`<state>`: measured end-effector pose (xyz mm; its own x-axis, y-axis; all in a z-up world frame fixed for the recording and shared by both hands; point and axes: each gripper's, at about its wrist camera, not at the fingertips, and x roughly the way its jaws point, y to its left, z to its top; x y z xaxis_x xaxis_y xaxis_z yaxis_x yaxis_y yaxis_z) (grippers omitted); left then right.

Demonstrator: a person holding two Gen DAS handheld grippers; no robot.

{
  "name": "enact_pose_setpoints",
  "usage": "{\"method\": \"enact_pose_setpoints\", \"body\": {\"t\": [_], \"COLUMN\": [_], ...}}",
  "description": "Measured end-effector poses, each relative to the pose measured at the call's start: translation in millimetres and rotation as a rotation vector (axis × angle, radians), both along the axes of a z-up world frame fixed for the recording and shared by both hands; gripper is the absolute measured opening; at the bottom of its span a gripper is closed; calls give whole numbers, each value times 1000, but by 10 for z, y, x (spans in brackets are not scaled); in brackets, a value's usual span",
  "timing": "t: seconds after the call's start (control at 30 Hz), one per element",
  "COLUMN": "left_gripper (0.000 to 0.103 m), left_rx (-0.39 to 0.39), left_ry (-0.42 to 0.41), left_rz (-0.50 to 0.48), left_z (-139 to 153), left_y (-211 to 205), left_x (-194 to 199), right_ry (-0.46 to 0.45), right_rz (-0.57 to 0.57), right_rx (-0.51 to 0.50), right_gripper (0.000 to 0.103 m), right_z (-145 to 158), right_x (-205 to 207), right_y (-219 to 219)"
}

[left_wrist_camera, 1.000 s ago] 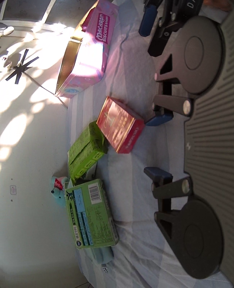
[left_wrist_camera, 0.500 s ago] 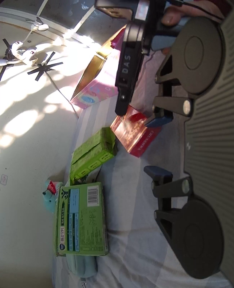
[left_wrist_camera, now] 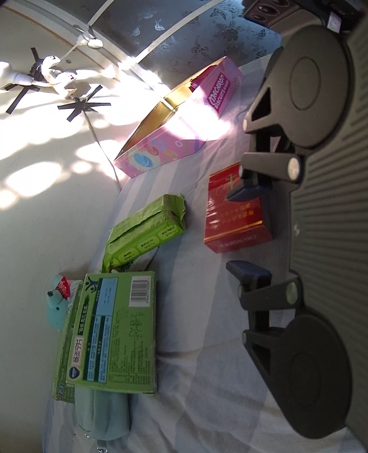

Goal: Organize objects
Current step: 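Carry the red box into the pink tin and open the right gripper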

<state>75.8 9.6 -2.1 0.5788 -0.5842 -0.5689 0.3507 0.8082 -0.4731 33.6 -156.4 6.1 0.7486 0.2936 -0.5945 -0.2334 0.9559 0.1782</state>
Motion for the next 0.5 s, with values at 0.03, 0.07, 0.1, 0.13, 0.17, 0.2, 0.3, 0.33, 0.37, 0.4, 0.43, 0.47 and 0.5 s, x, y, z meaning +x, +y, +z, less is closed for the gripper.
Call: {"method": "enact_pose_setpoints", "body": {"t": [0.03,0.07,0.1,0.13,0.17,0.2,0.3,0.33,0.37,0.4,0.43,0.47,0.5], "left_gripper": [47,48,48,48,47,46,46,46,46,46,46,46,46], "left_rx": [17,36,76,96,97,86,52,52,55,62,69,72,76], "left_ry": [2,-18,-51,-67,-87,-117,-224,-258,-292,-329,-358,-372,-376], "left_rz": [-30,-50,-49,-56,-67,-87,-155,-180,-204,-232,-257,-276,-293], "left_z": [-21,-29,-4,49,137,255,603,696,763,809,824,817,793], "left_y": [-68,-148,-233,-304,-367,-440,-758,-917,-1073,-1261,-1434,-1593,-1771], "left_x": [30,33,29,46,68,94,162,183,201,226,262,315,396], "right_ry": [18,12,7,3,-25,-66,-190,-220,-249,-275,-293,-303,-307], "right_rz": [9,21,17,4,-17,-38,-144,-182,-219,-259,-297,-333,-368], "right_rx": [-6,-6,-25,-42,-53,-66,-79,-67,-65,-72,-82,-91,-98], "right_gripper": [51,51,49,48,48,46,43,43,43,43,43,43,44], "right_z": [-28,-50,-50,-39,-10,32,246,317,377,427,458,477,485], "right_x": [63,98,119,121,85,40,-81,-103,-122,-137,-136,-120,-78], "right_y": [25,38,56,61,40,6,-277,-404,-529,-657,-777,-897,-1010]}}
